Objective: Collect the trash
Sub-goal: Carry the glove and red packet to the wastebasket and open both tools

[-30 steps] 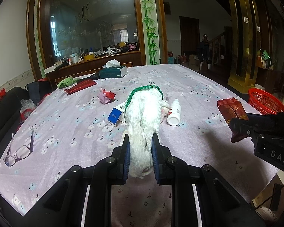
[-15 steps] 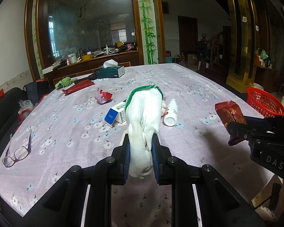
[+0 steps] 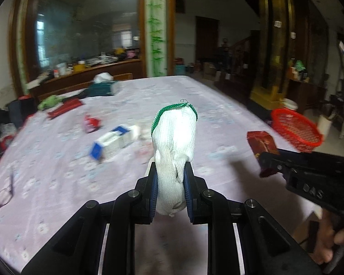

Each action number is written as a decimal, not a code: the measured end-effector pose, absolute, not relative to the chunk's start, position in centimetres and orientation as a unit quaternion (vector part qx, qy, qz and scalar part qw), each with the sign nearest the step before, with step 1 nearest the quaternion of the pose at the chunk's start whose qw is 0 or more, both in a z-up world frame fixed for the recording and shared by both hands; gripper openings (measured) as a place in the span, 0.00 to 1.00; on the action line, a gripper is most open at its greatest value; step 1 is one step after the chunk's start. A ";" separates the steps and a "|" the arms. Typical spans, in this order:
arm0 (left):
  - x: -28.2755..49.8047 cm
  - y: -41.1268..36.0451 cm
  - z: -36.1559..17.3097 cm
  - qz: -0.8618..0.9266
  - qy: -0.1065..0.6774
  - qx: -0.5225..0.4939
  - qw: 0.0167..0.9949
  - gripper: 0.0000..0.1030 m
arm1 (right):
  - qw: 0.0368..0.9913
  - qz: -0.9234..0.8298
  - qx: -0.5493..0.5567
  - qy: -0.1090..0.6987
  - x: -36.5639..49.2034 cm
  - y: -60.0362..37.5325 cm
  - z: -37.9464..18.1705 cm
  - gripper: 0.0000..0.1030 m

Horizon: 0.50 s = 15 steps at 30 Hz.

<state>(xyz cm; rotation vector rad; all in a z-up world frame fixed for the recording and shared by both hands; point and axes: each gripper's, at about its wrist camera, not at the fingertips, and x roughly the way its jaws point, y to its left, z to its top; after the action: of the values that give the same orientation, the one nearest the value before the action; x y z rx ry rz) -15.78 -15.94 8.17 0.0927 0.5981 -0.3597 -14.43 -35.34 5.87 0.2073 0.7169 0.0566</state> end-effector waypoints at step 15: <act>-11.3 -34.1 11.8 -0.397 0.359 0.008 0.845 0.19 | 0.919 -0.100 0.249 0.290 -17.1 -57.6 9.0 0.32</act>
<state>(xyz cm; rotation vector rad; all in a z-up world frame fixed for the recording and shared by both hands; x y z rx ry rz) -11.26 -34.13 11.84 0.0168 0.7580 -0.8376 -17.10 -57.57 9.01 0.5110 0.5954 -0.2065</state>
